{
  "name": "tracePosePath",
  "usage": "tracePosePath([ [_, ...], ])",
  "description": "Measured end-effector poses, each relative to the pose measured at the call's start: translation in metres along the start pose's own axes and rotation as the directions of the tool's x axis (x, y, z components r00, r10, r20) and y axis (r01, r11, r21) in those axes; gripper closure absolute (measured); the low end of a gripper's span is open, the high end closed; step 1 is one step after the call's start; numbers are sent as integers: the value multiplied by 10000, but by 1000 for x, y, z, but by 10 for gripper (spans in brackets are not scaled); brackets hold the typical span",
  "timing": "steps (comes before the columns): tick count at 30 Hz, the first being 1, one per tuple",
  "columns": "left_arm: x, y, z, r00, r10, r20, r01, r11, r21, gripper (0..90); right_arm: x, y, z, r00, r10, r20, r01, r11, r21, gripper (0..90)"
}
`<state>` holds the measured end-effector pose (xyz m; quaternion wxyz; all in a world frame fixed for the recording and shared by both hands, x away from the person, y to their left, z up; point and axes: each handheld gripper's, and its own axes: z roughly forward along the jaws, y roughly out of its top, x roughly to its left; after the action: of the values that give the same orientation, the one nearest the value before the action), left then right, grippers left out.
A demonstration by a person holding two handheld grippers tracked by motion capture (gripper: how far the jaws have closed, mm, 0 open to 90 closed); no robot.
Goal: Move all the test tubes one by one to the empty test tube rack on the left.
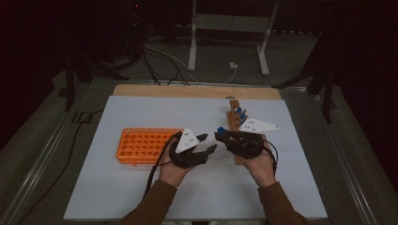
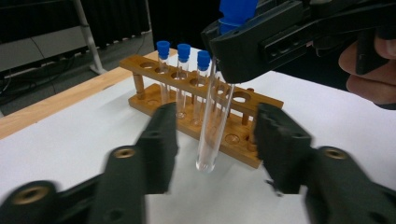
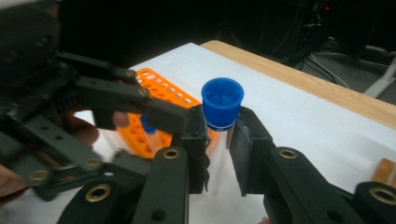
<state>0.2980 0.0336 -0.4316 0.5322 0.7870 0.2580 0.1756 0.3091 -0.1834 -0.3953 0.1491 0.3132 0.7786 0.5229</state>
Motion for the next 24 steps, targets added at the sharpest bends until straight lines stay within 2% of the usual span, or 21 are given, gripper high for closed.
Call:
tracePosePath([
  [5,-2,0,5,10000,92,1,-92,10000,-21,678,3,0,3,9997,5,-255,-4,10000,47,762],
  [10,-3,0,6,9996,249,-96,-249,9997,-4,752,4,0,4,9995,-17,-331,21,9999,120,763],
  [17,-3,0,6,9997,217,-68,-217,9998,34,779,4,-1,4,9992,-10,-393,15,9999,140,752],
  [19,-2,-1,6,9999,148,-72,-147,9999,57,780,3,-1,4,9985,81,-541,-75,9999,115,646],
  [24,2,-3,3,9999,-135,-49,135,9999,2,780,-1,-1,3,9984,288,-478,-284,9995,108,425],
])
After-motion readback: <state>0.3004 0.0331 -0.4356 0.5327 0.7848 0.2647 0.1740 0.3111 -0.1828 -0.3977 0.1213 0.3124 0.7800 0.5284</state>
